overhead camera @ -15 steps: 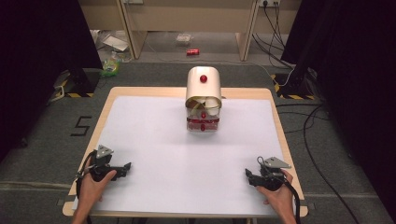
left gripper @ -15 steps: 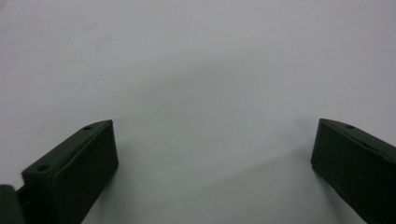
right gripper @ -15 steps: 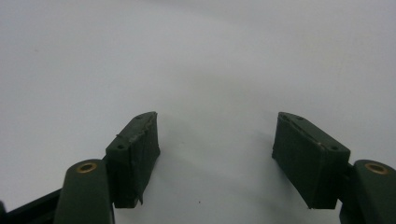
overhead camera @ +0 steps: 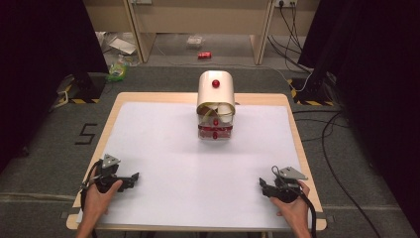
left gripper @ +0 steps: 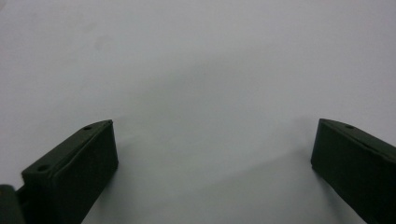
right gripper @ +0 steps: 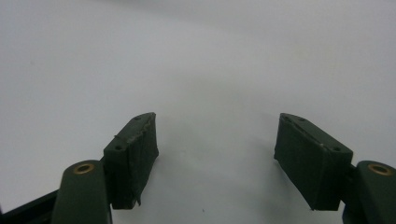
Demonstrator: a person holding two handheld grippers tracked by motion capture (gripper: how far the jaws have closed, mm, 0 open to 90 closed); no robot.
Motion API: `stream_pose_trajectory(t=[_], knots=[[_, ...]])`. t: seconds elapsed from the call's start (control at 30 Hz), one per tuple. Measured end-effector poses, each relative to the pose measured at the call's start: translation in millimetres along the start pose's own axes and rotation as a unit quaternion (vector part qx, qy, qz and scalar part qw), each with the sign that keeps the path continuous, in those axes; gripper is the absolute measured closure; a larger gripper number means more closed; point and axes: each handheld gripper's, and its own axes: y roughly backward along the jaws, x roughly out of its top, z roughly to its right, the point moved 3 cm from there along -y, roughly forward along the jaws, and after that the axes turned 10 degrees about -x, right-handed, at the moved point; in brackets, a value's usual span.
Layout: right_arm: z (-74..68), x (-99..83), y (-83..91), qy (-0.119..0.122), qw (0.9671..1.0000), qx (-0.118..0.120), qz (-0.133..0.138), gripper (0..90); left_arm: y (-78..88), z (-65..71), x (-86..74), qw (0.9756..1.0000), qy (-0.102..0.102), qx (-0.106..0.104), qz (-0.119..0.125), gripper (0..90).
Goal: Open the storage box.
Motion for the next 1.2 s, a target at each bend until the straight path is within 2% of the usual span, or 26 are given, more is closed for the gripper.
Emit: stream_pose_trajectory(t=[0.13,0.27,0.5,0.73,1.0,1.2], knots=[[-6.6,5.3,-1.4,-0.01,0.9998,-0.007,0.013,28.7,0.0,0.1,0.0,1.0,0.0,0.0,0.0,0.0],[-14.6,13.8,-1.4,-0.016,0.9989,-0.013,0.041,28.0,0.0,0.2,0.0,1.0,0.0,0.0,0.0,0.0],[-26.9,28.2,-0.5,-0.026,0.9969,-0.012,0.074,26.4,-0.1,0.4,-0.1,1.0,0.0,0.001,0.0,0.0],[-42.3,38.6,-8.8,-0.02,0.9965,0.001,0.081,25.4,0.0,0.8,-0.1,1.0,-0.002,0.003,0.001,0.0],[-61.1,46.6,-19.3,-0.008,0.9966,0.004,0.082,25.6,0.0,0.6,-0.1,1.0,-0.001,0.001,0.0,0.0],[-69.4,53.9,-21.6,0.0,0.9947,0.001,0.103,28.0,-0.1,0.6,-0.1,1.0,-0.001,0.002,0.0,0.0]])
